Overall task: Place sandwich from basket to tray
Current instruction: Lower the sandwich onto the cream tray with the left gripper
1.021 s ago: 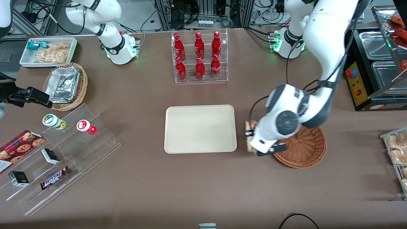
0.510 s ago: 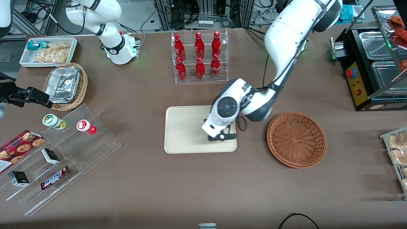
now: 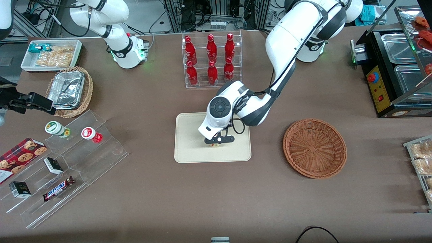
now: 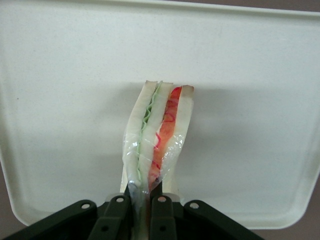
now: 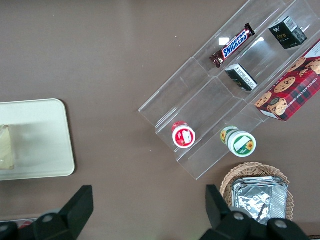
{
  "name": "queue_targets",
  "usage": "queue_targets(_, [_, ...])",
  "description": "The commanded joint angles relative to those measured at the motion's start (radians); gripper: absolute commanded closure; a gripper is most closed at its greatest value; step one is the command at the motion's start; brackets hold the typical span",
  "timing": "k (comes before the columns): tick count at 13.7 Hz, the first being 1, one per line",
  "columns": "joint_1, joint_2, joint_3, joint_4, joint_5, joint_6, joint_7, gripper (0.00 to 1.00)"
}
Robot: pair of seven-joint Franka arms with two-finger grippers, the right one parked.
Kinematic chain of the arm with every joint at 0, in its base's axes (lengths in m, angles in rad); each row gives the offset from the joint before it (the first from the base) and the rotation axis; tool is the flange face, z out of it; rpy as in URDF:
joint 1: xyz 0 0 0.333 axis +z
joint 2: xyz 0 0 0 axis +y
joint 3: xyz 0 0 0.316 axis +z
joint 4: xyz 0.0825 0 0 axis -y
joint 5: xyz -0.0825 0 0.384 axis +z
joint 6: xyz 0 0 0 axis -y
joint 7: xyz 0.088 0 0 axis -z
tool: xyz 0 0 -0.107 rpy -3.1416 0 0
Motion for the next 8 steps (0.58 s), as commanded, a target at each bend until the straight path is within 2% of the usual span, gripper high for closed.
queue_targets(1, [-0.017,0.026,0.013,0.060,0.021,-0.008,-0.059,0.94])
queue_targets(6, [-0.015,0.063,0.012,0.095,0.020,0.027,-0.144,0.92])
queue_targets(8, [-0.015,0.080,0.012,0.097,0.020,0.035,-0.142,0.80])
